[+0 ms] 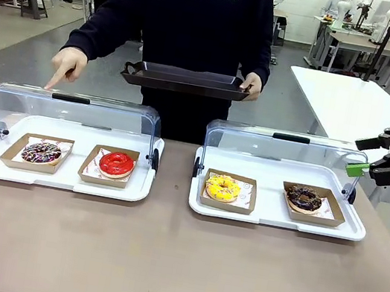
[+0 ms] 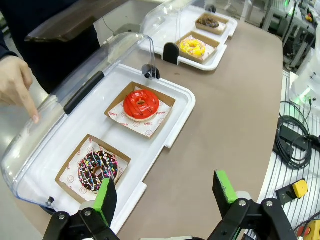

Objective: Provide the desired donut to the person.
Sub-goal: Pick up and lift the Paper togo box containing the Donut pointed at by the person.

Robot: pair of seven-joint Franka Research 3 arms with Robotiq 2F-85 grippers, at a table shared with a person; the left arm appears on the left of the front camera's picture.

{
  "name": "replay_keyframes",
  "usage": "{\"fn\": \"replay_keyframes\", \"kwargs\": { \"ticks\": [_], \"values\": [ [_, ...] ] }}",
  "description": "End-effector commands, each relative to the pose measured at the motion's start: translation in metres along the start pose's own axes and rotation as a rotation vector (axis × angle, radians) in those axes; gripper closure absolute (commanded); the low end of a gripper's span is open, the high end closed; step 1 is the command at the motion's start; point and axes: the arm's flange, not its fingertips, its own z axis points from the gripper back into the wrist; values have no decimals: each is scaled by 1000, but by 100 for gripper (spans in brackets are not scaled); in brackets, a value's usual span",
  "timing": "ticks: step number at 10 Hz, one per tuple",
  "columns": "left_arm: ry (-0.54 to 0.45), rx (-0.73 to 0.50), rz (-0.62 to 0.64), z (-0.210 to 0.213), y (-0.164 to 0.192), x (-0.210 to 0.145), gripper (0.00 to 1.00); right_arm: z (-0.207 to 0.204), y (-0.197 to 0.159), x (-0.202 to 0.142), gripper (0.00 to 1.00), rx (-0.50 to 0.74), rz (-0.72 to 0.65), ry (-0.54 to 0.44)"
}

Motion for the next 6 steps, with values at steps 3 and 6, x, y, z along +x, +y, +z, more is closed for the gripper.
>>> {"fn": "replay_keyframes", "kwargs": {
  "ticks": [3,6],
  "values": [
    [349,-53,-211,-56,26,-25,0,-3,-3,-1,0,5,8,-27],
    [447,47,-358,-78,36,-45,0,-3,-3,-1,0,5,8,-27]
  ]
}}
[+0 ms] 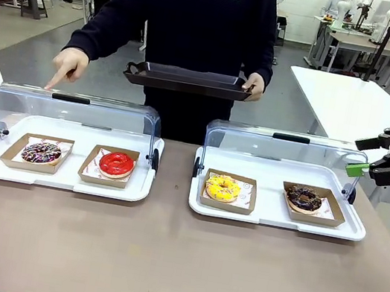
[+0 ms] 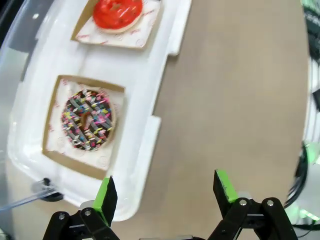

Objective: Provide the desired donut to the person.
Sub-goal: Pick up and lift the Paper togo box containing the Donut pointed at by the person.

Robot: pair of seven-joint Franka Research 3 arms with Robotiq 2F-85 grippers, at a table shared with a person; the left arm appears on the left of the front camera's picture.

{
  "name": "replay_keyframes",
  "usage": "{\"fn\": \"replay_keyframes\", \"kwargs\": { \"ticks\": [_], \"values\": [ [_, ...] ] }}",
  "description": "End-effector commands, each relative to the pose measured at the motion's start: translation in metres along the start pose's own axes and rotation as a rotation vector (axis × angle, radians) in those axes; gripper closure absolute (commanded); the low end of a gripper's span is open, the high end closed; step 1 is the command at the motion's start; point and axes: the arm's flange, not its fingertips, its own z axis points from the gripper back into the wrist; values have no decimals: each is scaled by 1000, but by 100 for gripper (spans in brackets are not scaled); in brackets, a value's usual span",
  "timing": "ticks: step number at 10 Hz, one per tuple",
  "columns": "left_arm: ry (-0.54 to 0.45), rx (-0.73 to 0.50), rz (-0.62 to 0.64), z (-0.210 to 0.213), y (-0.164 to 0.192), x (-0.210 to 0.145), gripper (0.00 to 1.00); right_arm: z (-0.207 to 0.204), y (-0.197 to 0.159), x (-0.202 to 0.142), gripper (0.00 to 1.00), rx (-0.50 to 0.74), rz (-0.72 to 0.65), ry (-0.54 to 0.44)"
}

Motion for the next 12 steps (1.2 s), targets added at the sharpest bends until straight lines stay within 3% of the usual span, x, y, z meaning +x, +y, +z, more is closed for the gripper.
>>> {"fn": "replay_keyframes", "kwargs": {
  "ticks": [1,4,9,12],
  "values": [
    [2,105,-151,-16,3,-3,0,-3,-3,-1,0,5,8,-29],
    [94,199,-241,-41,21,-4,0,-3,-3,-1,0,5,8,-29],
    [208,114,-231,-68,34,0,0,-3,-3,-1,0,5,8,-29],
    [221,168,-264,-73,46,5,0,-3,-3,-1,0,5,8,-29]
  ]
}}
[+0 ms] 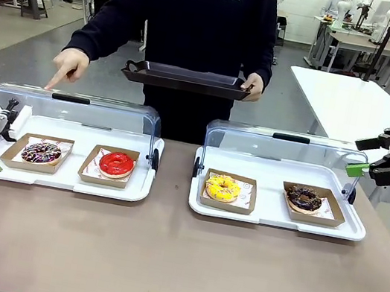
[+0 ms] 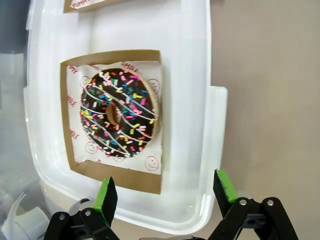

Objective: Provide the desired donut to the person.
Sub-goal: Pick up and lift the Paper togo box containing the Donut pointed at by the person.

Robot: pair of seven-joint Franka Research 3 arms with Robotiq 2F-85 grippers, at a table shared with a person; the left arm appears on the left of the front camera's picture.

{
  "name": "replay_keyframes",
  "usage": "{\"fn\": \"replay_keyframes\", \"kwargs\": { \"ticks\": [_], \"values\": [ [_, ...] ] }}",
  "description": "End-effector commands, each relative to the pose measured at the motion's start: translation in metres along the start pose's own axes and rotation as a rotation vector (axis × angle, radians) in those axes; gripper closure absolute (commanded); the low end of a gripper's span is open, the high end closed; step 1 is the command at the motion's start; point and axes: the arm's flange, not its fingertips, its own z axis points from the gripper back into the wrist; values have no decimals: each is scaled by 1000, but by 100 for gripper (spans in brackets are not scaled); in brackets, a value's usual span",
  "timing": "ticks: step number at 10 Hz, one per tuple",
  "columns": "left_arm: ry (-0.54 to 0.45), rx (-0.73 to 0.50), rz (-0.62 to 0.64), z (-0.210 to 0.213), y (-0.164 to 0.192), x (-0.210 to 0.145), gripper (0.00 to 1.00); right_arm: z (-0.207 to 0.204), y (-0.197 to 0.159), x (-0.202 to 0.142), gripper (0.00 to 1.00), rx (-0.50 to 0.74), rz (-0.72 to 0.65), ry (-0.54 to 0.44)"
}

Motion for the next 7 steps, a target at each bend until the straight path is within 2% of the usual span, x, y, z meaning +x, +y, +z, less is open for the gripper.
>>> {"fn": "replay_keyframes", "kwargs": {
  "ticks": [1,7],
  "values": [
    [49,15,7,-3,8,1,0,-3,-3,0,0,5,9,-29],
    [86,-1,2,-20,14,0,0,-3,-3,0,0,5,9,-29]
  ]
}}
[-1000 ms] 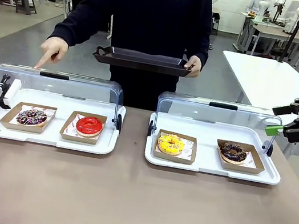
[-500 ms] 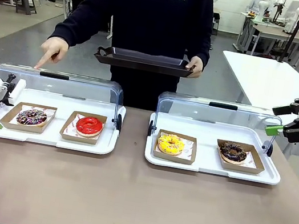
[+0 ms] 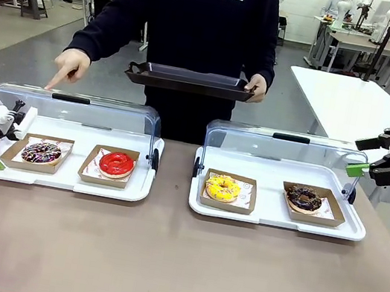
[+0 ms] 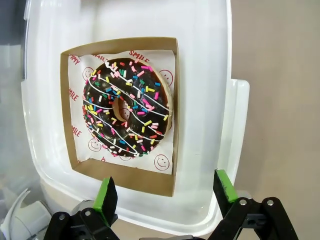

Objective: Provide the desired donut to the person.
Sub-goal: Pick up and lift the Paper togo box containing the Donut pointed at by the person.

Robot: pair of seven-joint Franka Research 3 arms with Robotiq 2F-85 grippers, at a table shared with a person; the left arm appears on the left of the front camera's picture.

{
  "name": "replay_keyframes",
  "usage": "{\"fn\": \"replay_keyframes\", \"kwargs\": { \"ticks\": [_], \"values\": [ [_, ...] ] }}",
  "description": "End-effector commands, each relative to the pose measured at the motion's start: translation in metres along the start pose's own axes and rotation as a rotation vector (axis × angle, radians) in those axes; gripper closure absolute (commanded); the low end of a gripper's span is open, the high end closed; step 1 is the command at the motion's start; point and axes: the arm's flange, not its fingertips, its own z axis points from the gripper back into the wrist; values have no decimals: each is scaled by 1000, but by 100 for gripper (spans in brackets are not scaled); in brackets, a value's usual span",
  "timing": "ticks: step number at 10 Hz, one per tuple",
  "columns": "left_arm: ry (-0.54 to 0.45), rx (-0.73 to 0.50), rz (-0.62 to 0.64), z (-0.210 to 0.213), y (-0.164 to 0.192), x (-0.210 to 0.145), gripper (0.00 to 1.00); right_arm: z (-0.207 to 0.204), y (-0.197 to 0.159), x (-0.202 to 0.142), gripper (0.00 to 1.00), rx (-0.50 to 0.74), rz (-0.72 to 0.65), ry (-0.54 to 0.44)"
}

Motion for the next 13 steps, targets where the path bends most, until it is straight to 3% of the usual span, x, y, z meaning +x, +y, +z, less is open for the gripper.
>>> {"fn": "replay_keyframes", "kwargs": {
  "ticks": [1,2,3,4,5,6,7,13],
  "values": [
    [41,7,-1,-6,4,1,0,-3,-3,0,0,5,9,-29],
    [46,14,0,-9,6,1,0,-3,-3,0,0,5,9,-29],
    [48,2,-6,-10,9,0,23,-3,-3,0,0,5,9,-29],
    [52,-20,13,-11,10,-2,54,-3,-3,0,0,5,9,-29],
    [61,-31,12,-12,9,-1,79,-3,-3,0,0,5,9,-29],
    [69,-46,6,-12,7,0,62,-3,-3,0,0,5,9,-29],
    [74,-57,11,-12,6,1,100,-3,-3,0,0,5,9,-29],
    [87,-118,9,-10,0,3,100,-3,-3,0,0,5,9,-29]
  ]
}}
